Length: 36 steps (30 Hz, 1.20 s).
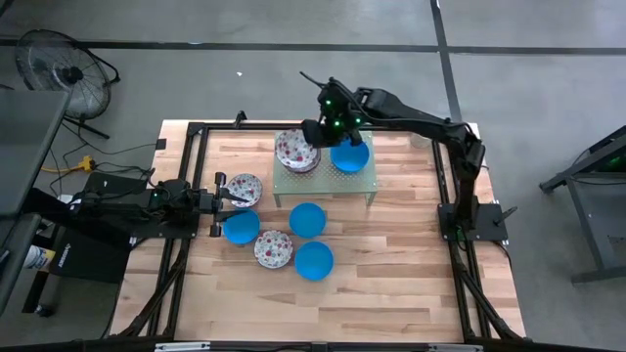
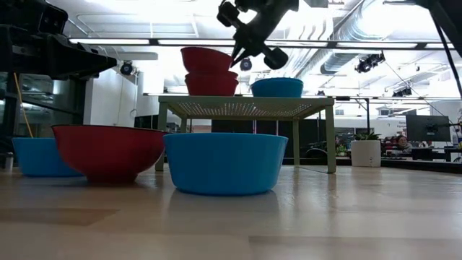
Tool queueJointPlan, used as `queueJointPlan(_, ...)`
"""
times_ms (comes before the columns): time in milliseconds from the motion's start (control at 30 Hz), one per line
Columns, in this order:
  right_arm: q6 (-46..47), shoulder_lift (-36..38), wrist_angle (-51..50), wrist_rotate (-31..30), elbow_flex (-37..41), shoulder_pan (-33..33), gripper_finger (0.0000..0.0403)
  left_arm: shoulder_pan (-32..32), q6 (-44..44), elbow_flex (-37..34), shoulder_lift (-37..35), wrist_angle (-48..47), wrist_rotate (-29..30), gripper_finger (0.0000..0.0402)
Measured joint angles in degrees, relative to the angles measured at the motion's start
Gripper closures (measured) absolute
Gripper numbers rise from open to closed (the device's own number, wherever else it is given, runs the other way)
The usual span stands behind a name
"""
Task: Pick & Place Mini bowls
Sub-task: Stack the red patterned bowl on the stacked red patterned bowl on the shelf
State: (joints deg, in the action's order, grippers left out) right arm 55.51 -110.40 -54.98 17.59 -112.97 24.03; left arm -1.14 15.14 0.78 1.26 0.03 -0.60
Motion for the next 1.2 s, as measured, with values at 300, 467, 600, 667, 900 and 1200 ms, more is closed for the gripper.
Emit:
queueJointPlan(300, 0.0, -0.3, -3.7, -0.7, 0.3, 0.0, 0.0403, 0.0, 0.0, 0.0, 0.0, 0.0, 0.0, 0.0278)
queueJointPlan(467, 0.0, -0.3, -3.6, -1.4, 0.3, 0.1, 0.0403, 0.0, 0.0, 0.0, 0.0, 0.0, 0.0, 0.0278)
queueJointPlan(600, 0.0, -0.3, -3.6, -2.9, 0.3, 0.3, 0.0403, 0.0, 0.0, 0.0, 0.0, 0.0, 0.0, 0.0278)
queueJointPlan(667, -0.1, -0.3, -3.6, -3.5, 0.3, 0.3, 0.0402, 0.0, 0.0, 0.0, 0.0, 0.0, 0.0, 0.0278)
queueJointPlan(900, -0.4, -0.3, -3.6, -3.7, 0.3, 0.3, 0.0401, 0.0, 0.0, 0.0, 0.0, 0.0, 0.0, 0.0278)
queueJointPlan(1200, -0.3, -0.3, -3.4, -4.2, 0.3, 0.3, 0.0338, 0.0, 0.0, 0.0, 0.0, 0.0, 0.0, 0.0278)
